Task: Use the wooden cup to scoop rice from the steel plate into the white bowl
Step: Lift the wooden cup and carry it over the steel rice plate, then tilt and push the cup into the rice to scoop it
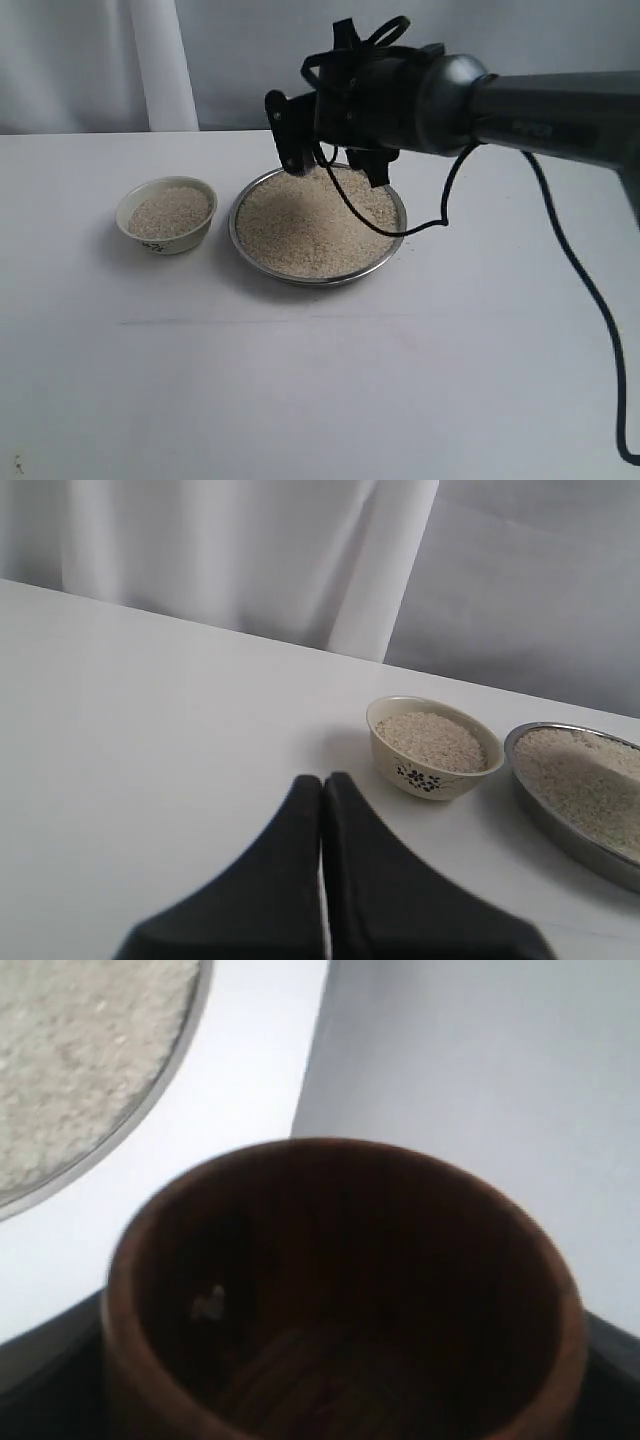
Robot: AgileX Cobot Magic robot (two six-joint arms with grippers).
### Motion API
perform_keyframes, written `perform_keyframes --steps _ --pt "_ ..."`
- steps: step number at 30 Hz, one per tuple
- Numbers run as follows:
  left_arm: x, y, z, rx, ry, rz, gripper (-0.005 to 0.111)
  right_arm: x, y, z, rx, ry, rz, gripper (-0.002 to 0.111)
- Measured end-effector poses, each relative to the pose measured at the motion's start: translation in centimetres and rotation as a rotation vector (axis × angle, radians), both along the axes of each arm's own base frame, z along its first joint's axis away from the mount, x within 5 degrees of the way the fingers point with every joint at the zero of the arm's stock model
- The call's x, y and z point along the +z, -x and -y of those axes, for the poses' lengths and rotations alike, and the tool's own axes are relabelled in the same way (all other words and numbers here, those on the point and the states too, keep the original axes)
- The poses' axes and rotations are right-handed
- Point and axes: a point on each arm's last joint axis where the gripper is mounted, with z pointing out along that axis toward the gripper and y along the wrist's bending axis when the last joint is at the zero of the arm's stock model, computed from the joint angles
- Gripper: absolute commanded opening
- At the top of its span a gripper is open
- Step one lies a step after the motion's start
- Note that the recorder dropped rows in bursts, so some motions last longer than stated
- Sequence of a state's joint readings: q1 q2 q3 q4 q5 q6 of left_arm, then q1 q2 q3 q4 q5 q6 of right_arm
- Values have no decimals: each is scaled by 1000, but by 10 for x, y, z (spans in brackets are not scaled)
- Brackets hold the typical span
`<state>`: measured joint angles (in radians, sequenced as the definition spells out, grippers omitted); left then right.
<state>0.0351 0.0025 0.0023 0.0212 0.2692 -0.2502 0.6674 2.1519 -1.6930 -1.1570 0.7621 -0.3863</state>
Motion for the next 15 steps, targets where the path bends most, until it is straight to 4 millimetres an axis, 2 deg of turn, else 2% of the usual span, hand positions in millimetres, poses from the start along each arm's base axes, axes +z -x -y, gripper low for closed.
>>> perform_keyframes --steps 5,10,15 --pt "0 0 0 0 0 0 0 -34 -3 4 -22 160 -81 0" --pt "0 0 0 0 0 0 0 -60 -4 2 -22 200 -127 0" --pt "0 0 0 0 0 0 0 -77 -1 -4 -17 206 -167 0"
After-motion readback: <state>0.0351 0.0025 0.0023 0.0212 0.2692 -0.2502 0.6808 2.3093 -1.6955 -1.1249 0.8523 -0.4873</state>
